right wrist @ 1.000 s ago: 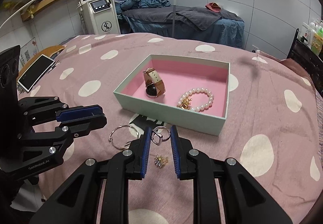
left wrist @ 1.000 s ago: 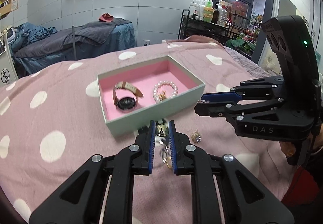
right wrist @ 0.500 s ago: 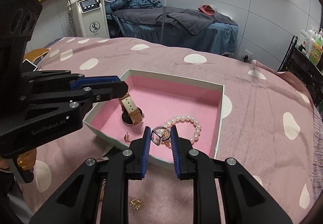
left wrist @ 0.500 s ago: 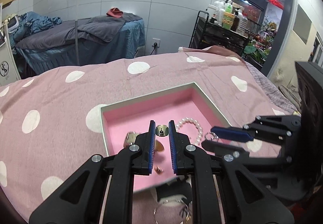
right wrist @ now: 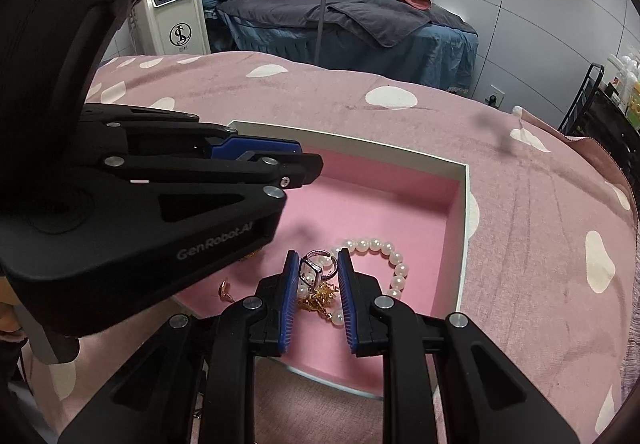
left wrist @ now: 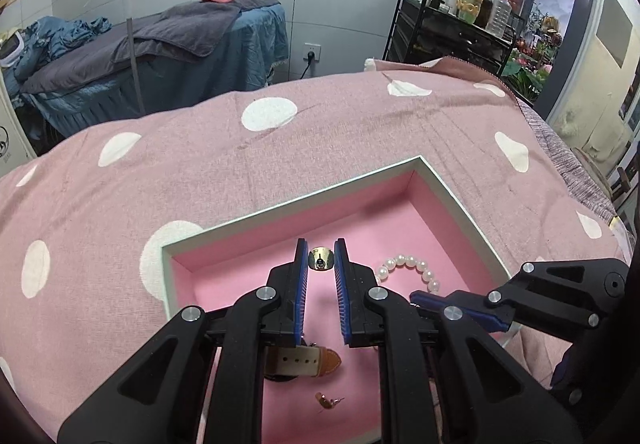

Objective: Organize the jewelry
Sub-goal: 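Open the left tool to release the gold ring into the box, then withdraw both open tools from the box toward the remaining jewelry, then grasp the gold square ring with the left tool while the right tool grasps the gold flower earring, then carry the gold ring and flower earring in both tools into the box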

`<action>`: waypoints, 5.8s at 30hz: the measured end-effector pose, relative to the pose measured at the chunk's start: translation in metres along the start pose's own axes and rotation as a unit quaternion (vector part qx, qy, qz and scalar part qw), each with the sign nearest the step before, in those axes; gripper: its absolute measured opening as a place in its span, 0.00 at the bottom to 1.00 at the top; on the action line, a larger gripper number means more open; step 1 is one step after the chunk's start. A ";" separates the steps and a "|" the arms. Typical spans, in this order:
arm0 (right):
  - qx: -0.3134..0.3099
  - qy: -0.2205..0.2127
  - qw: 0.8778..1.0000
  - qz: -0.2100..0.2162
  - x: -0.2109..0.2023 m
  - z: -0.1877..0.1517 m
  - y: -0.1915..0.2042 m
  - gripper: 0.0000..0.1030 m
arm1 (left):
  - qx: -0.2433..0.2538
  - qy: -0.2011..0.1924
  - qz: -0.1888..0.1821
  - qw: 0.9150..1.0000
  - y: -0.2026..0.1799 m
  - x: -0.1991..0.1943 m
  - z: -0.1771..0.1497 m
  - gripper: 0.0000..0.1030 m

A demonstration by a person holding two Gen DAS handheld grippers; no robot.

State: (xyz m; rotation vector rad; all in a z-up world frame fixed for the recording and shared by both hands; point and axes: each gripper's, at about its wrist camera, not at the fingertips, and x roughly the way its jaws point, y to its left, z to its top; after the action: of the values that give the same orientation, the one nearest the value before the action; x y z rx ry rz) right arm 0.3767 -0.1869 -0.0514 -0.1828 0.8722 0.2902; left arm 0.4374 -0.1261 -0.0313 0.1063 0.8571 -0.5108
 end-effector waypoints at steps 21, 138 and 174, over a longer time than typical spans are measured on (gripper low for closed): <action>0.009 -0.026 1.000 0.006 -0.008 -0.010 -0.002 0.50 | -0.005 -0.068 0.049 0.996 -0.006 -0.033 0.003 0.81; -0.018 -0.051 0.998 0.022 -0.076 -0.052 0.023 0.19 | 0.001 -0.074 0.008 0.997 -0.030 -0.106 -0.114 0.24; 0.008 0.010 1.000 -0.010 0.000 -0.007 -0.001 0.18 | -0.012 0.033 -0.001 0.999 0.000 0.013 0.003 0.24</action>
State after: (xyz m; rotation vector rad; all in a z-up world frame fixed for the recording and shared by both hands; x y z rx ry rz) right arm 0.3718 -0.1895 -0.0558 -0.1802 0.8920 0.2636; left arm 0.4461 -0.1322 -0.0388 0.1020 0.9282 -0.5010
